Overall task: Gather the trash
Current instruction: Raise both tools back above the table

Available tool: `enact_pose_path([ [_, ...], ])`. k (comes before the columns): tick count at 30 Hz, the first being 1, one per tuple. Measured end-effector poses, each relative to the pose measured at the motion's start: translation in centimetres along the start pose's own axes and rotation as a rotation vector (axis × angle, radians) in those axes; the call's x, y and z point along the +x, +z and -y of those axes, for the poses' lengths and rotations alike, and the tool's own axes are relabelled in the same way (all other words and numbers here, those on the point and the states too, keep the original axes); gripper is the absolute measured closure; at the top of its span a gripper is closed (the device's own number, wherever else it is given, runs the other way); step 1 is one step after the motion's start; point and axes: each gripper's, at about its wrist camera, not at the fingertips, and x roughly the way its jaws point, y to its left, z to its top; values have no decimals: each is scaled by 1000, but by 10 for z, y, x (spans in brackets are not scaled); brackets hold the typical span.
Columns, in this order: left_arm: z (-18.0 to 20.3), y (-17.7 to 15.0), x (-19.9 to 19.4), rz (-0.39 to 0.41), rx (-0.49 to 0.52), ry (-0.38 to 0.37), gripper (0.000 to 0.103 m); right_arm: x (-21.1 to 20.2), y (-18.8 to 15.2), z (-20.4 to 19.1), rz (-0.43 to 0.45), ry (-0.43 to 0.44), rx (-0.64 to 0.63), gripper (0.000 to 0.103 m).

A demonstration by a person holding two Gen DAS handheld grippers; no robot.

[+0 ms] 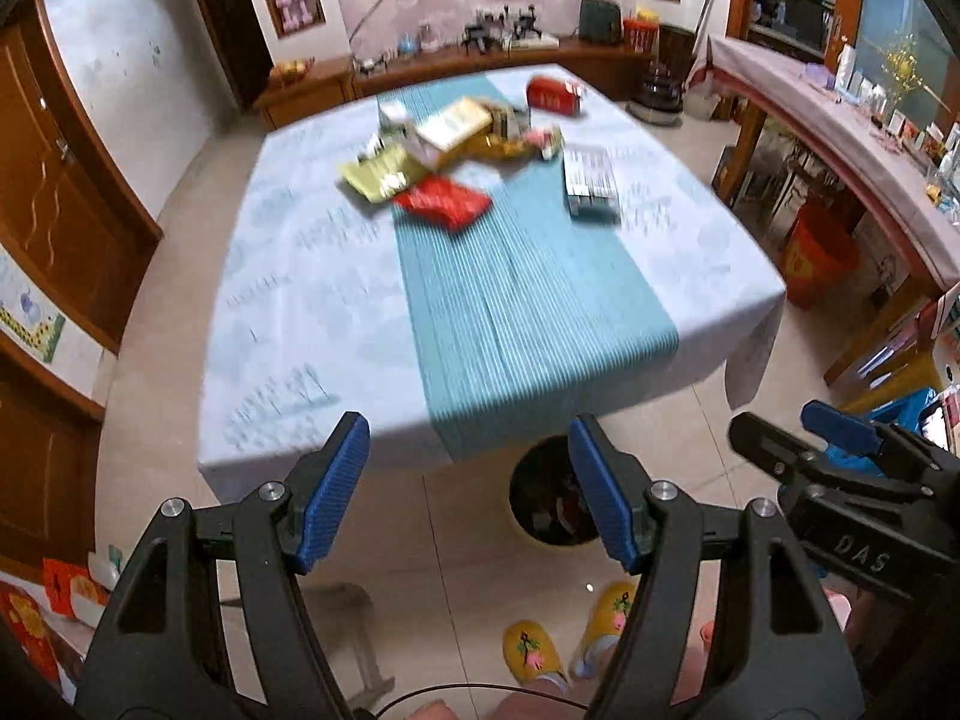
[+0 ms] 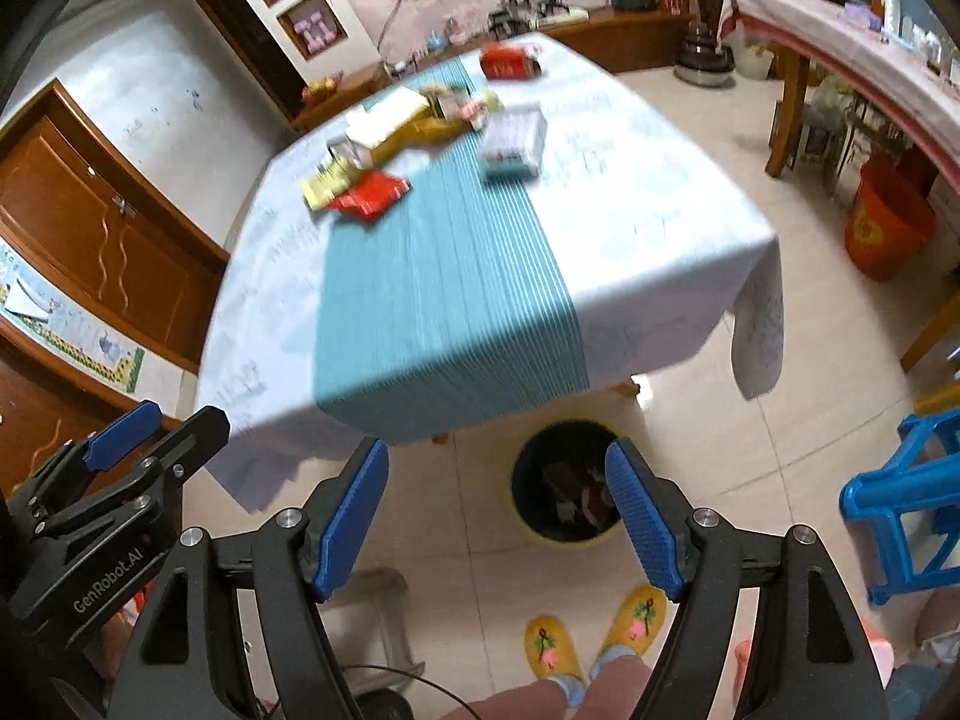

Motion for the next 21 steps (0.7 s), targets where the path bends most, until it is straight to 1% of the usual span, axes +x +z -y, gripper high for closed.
enact_pose_path([
  [4,-22,23,-27,42,-10,14,37,-29,21,-12,70,9,-3,27],
  [7,-38,36,-32,57,-45,3,37,-44,33,-19,123,18,-12,27],
  [9,-48,43,-32,63,-71,7,37,-49,39,-22,148,4,-27,27],
  [15,-64,52,-20,33,-114,12,37,-45,51,-27,159,0,-68,27],
  [21,-68,66,-7,23,-137,35,37,-28,71,-38,132,25,-109,27],
])
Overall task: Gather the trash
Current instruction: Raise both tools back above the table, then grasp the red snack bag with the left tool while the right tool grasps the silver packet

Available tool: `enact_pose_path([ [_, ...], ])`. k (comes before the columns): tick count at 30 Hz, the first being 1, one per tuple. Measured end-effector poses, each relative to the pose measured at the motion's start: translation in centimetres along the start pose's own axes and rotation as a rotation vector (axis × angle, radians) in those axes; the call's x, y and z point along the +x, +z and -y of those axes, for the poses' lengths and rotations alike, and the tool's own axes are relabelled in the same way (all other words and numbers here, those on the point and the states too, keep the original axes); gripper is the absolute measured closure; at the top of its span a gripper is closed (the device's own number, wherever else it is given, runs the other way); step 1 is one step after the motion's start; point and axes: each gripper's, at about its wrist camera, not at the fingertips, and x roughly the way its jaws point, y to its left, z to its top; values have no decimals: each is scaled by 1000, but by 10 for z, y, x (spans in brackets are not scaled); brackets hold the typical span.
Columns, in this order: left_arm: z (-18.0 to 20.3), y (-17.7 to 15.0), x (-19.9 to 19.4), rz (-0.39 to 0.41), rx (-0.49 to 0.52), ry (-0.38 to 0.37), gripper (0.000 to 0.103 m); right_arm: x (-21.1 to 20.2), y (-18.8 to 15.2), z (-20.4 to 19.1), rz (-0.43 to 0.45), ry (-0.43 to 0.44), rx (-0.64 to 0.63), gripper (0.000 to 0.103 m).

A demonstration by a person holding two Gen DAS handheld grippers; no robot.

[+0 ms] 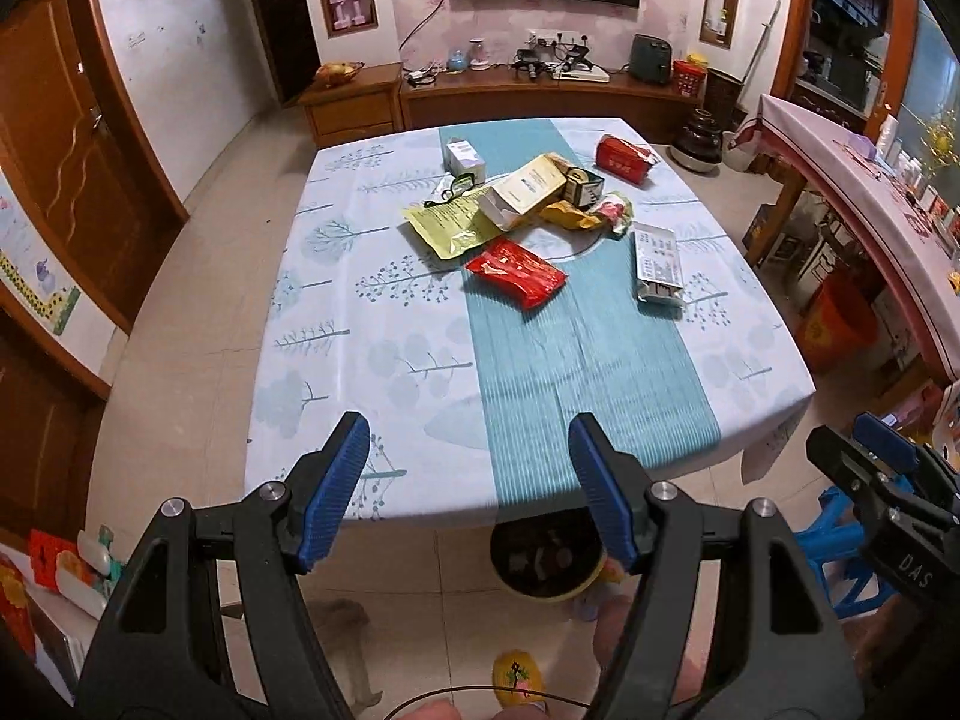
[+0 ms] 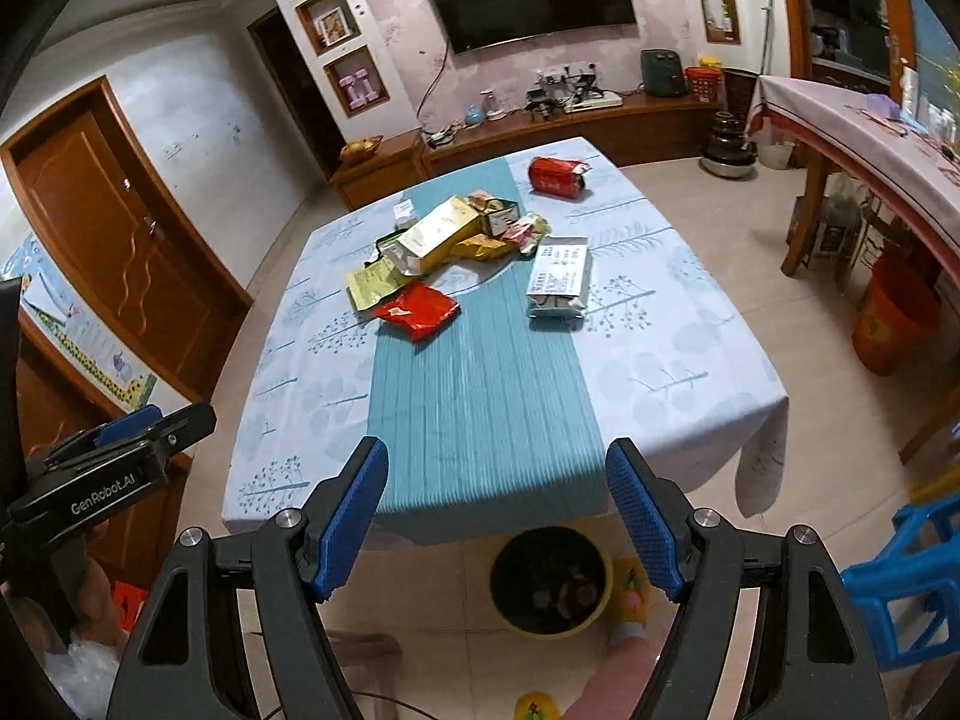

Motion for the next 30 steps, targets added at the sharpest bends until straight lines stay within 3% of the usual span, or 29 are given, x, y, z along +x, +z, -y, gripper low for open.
enact_pose_path([
  [10,7,48,64,-63,-57,24,37,70,52,11,-71,40,-37,27],
  [16,19,92,136,-170,-131,-2,37,135,100,33,-130,40,-34,27],
  [19,26,112,174,-225,-159,-15,37,177,129,45,-160,32,-42,18],
  [22,31,129,213,-273,-193,-5,37,213,148,52,-183,26,-49,16],
  [30,25,147,299,-400,-314,38,37,324,179,66,-281,-99,-27,16],
])
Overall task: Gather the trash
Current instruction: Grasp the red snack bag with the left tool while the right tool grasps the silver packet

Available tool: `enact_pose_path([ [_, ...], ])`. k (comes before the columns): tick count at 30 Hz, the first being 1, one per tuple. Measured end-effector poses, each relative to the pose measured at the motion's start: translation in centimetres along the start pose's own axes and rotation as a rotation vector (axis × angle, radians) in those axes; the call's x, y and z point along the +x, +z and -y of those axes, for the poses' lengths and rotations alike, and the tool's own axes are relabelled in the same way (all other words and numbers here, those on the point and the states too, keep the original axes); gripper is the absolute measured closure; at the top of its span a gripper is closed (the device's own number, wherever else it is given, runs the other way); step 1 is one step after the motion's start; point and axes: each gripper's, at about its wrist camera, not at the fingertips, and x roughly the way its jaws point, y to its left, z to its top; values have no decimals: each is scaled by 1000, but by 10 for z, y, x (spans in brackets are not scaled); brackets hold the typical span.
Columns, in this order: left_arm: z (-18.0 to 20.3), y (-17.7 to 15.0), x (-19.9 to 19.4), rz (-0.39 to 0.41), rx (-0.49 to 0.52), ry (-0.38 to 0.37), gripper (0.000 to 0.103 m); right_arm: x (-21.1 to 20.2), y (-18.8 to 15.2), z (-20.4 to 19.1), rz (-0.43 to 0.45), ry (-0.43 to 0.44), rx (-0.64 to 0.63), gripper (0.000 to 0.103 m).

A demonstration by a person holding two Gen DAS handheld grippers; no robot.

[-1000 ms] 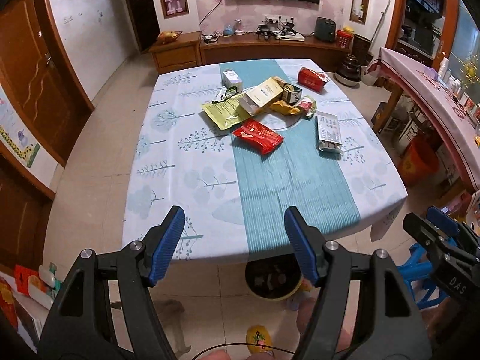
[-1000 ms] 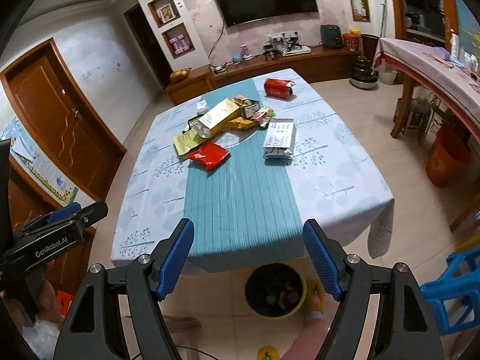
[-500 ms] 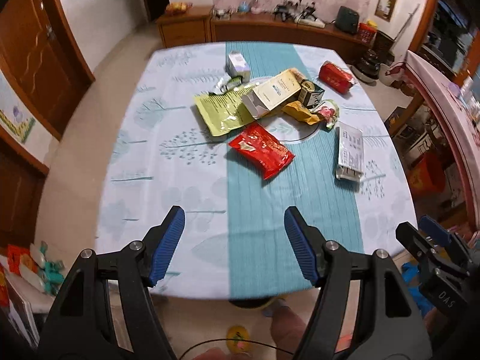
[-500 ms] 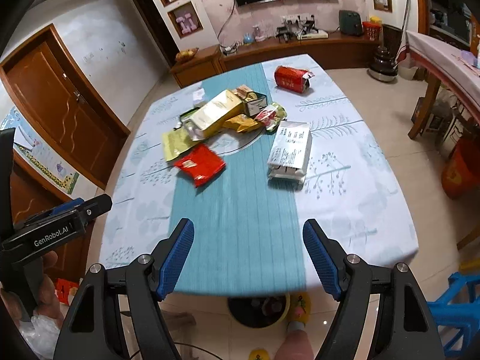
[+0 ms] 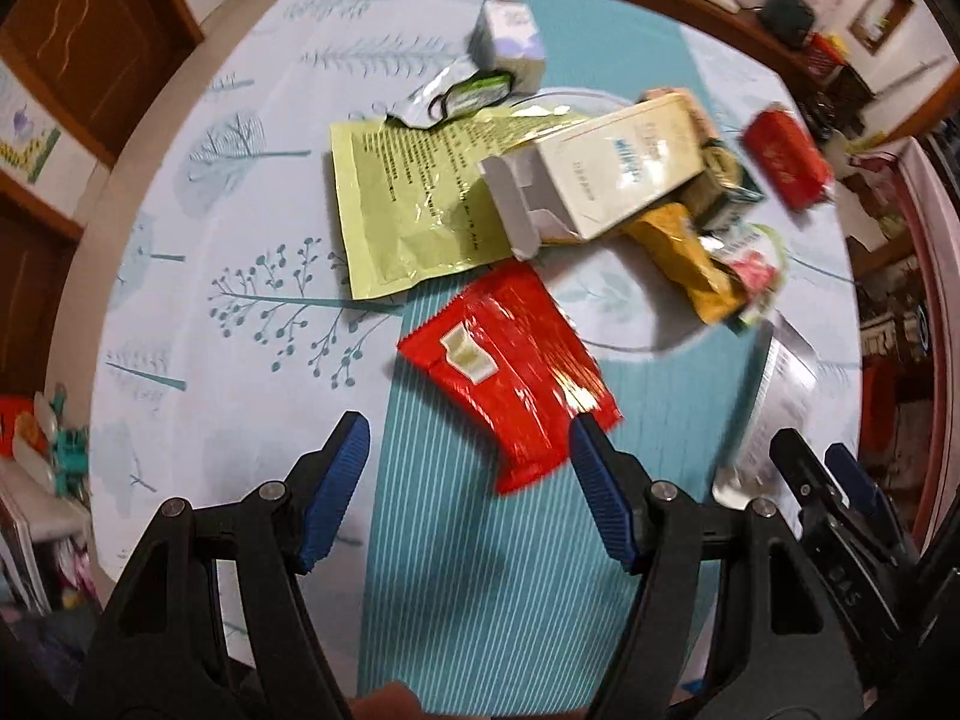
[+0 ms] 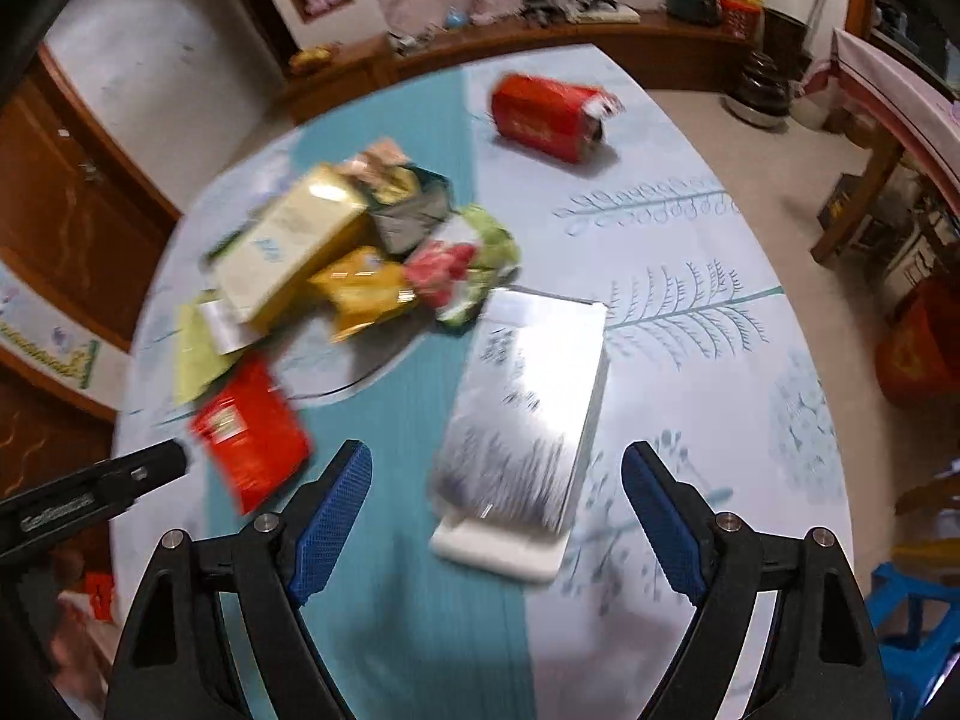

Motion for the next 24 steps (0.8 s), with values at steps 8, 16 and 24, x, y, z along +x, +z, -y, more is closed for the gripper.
enact_pose_path([
  [8,7,17,35,-74,-43,-23,37,50,10,-2,-80,-49,-82,17],
  [16,23,32,60,-136,-66,-25,37,62,18,-5,-93,-48,-156,25],
  [24,37,47,86,-175,-59,44,35,58,20,-5,-111,-38,-178,29],
])
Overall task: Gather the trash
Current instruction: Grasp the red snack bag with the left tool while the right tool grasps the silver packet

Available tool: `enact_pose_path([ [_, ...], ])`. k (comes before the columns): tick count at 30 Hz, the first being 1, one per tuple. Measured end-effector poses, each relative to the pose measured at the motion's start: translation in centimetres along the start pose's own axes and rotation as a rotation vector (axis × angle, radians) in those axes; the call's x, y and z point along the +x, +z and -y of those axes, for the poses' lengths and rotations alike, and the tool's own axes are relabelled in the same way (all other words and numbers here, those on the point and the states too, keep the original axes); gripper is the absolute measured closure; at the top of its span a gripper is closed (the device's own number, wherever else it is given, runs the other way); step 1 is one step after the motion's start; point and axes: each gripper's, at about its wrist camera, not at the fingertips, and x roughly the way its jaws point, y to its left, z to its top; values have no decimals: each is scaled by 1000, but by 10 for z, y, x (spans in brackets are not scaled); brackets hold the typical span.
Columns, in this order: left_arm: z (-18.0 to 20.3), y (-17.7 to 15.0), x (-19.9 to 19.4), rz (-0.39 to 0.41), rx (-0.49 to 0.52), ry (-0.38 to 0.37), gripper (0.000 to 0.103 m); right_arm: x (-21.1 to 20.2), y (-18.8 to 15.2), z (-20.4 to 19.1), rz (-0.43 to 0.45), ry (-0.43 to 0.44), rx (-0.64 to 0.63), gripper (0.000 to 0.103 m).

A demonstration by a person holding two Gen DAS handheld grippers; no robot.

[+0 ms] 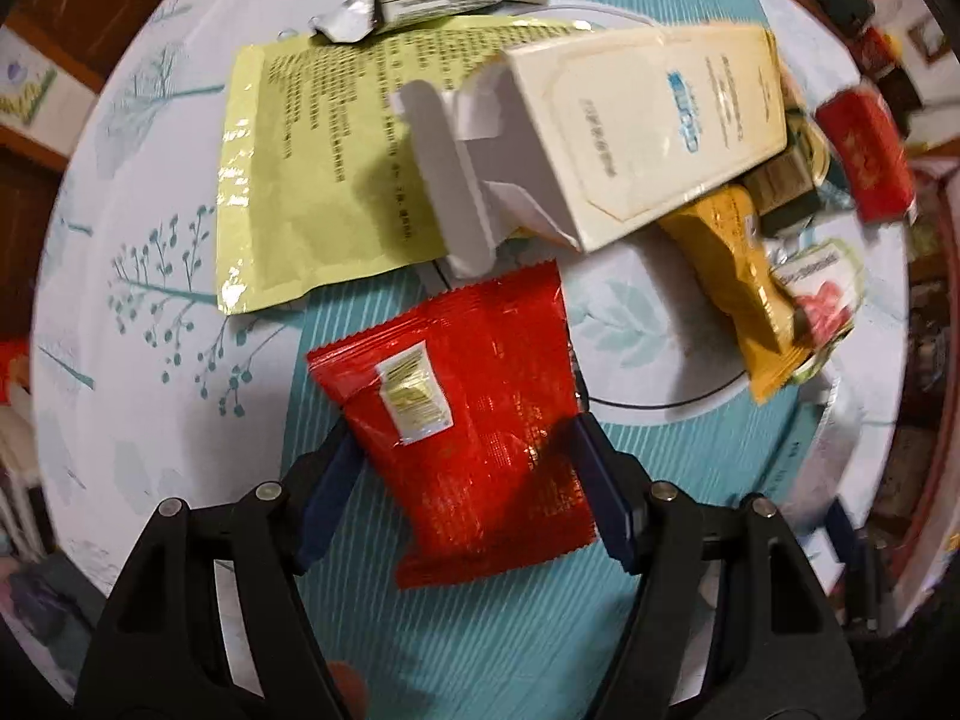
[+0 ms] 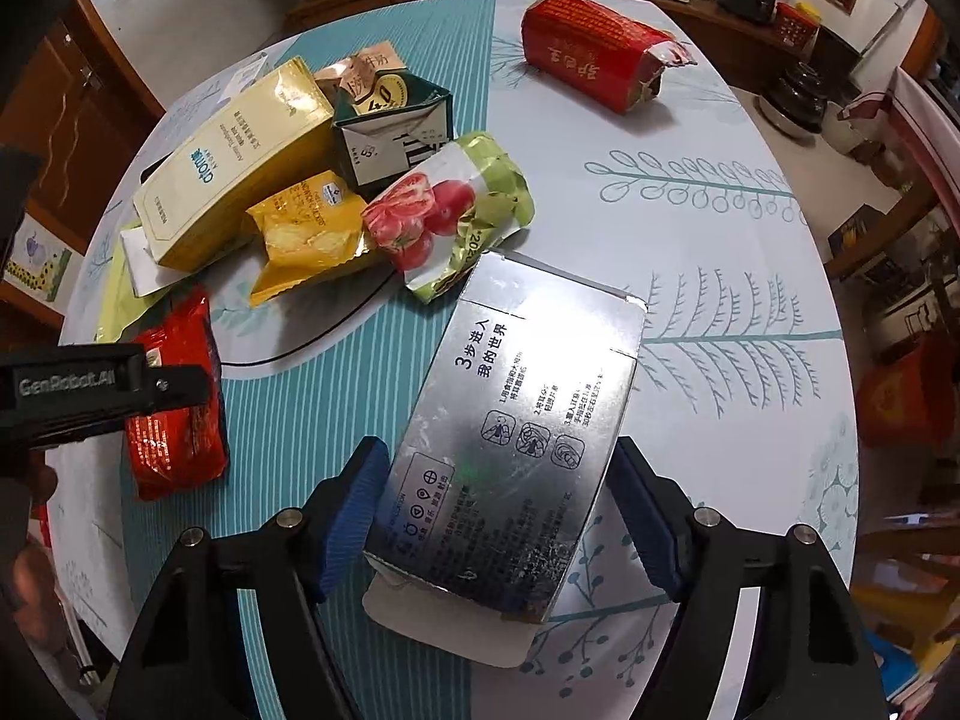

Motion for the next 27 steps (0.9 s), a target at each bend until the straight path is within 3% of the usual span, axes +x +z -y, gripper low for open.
enact_pose_path([
  [5,12,4,-1,13,5,22,35,-5,-3,2,-6,14,-5,32],
  [7,10,-2,-3,12,-12,-1,42,-6,-4,4,-9,21,3,32],
  [9,7,-3,-9,35,-8,2,76,-9,-7,7,-9,33,10,33],
  [11,7,-4,-12,42,12,4,98,-11,-10,9,-3,37,13,33],
  [19,-13,-32,-22,74,19,-78,102,-28,-24,8,38,53,25,34],
  [27,-28,-79,-75,160,87,-107,102,-67,-40,4,99,89,63,35],
])
